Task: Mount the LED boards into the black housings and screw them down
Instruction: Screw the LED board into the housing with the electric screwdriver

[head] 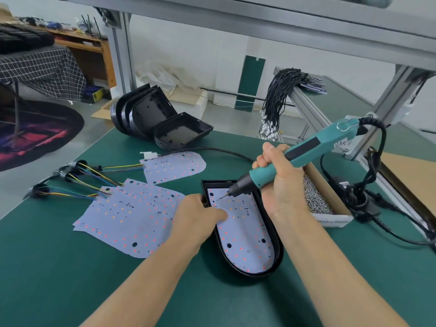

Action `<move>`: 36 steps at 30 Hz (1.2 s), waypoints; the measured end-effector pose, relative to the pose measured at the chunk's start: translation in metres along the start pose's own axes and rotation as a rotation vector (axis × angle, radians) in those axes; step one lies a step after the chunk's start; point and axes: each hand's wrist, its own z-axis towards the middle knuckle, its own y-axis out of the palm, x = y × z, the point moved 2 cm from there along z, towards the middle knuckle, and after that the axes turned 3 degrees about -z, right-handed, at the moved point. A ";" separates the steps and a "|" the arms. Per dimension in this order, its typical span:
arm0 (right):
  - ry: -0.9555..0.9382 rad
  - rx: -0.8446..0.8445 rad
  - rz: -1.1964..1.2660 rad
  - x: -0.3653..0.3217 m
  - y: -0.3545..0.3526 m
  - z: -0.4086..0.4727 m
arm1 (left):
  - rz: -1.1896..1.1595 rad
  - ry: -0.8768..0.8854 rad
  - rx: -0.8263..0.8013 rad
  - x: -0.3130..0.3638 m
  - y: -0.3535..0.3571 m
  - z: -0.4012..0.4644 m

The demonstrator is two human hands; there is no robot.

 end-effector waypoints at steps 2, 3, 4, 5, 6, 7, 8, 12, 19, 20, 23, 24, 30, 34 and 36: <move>-0.002 -0.003 -0.013 0.001 0.002 0.001 | 0.008 0.005 0.011 -0.001 0.000 0.001; -0.002 -0.003 -0.018 0.001 0.003 0.001 | 0.012 0.008 0.017 -0.002 0.000 0.002; -0.001 -0.003 -0.019 0.001 0.004 0.002 | 0.016 0.010 0.021 -0.002 0.001 0.003; 0.003 -0.004 -0.019 0.002 0.004 0.002 | 0.021 0.013 0.021 -0.003 0.001 0.003; 0.008 -0.005 -0.020 0.003 0.004 0.003 | 0.023 0.013 0.020 -0.003 0.001 0.003; 0.014 -0.007 -0.022 0.003 0.005 0.003 | 0.022 0.012 0.019 -0.003 0.001 0.003; 0.022 -0.009 -0.023 0.004 0.005 0.003 | 0.019 0.011 0.018 -0.003 0.001 0.003; 0.039 -0.012 -0.024 0.006 0.005 0.003 | 0.022 0.005 0.021 -0.004 0.001 0.004; 0.036 -0.042 -0.056 0.008 0.007 0.006 | 0.023 0.015 0.023 -0.005 0.001 0.004; 0.021 -0.061 -0.067 0.008 0.008 0.007 | 0.025 0.019 0.023 -0.005 0.001 0.005; -0.016 -0.130 -0.110 0.007 0.012 0.009 | 0.036 0.032 0.019 -0.006 0.002 0.006; -0.022 -0.156 -0.127 0.007 0.014 0.010 | 0.042 0.036 0.020 -0.007 0.002 0.007; 0.038 -0.376 -0.215 0.004 0.022 0.012 | 0.062 0.056 0.024 -0.010 0.002 0.010; 0.160 -0.575 -0.203 -0.001 0.027 0.011 | 0.056 0.054 0.016 -0.013 0.002 0.011; 0.186 -0.585 -0.214 -0.002 0.026 0.012 | 0.058 0.054 0.008 -0.013 0.001 0.011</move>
